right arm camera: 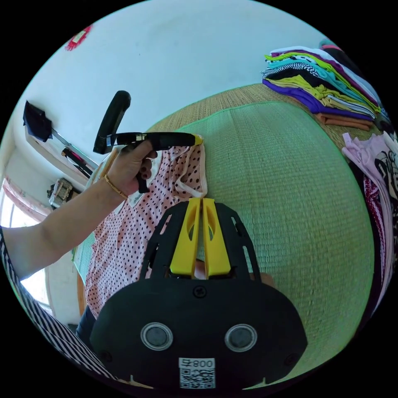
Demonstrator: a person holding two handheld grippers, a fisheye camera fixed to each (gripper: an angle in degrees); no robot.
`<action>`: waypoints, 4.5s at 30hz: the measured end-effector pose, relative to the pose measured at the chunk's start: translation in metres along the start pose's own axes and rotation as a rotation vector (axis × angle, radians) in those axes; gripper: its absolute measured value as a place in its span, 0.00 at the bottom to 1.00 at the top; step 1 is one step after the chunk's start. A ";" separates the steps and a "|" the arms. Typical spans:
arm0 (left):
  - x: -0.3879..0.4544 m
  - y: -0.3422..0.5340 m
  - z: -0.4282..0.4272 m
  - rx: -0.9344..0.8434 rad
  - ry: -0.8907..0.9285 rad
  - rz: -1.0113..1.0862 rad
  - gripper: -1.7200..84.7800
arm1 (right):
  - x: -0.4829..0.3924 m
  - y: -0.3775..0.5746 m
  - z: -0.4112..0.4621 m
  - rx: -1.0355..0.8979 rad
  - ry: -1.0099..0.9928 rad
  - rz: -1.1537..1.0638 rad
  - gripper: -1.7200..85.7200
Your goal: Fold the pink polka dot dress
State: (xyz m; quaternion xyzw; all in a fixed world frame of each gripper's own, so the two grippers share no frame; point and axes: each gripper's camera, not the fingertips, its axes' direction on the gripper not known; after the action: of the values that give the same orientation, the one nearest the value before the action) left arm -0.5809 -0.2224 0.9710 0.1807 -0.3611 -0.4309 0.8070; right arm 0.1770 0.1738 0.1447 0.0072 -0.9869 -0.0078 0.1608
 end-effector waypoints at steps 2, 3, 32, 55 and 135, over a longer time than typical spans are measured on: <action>-0.007 -0.004 -0.003 0.022 0.039 -0.022 0.03 | -0.003 0.002 0.002 0.023 -0.015 -0.018 0.02; -0.012 -0.006 -0.006 0.037 0.059 -0.036 0.03 | -0.005 0.004 0.003 0.039 -0.035 -0.028 0.02; -0.072 0.000 -0.029 0.119 0.163 -0.080 0.02 | -0.040 -0.017 0.136 -0.195 -0.256 -0.233 0.03; -0.081 0.054 -0.038 0.021 0.034 -0.071 0.02 | -0.024 -0.060 0.152 -0.174 -0.337 -0.269 0.02; -0.243 0.782 -0.416 0.369 0.026 -0.801 0.05 | -0.834 -0.730 0.299 -0.611 0.077 -1.180 0.06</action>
State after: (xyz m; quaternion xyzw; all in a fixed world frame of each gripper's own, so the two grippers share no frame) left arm 0.0788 0.4110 1.0582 0.4528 -0.3234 -0.6356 0.5351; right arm 0.8814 -0.5382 -0.4164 0.5005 -0.7645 -0.3736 0.1595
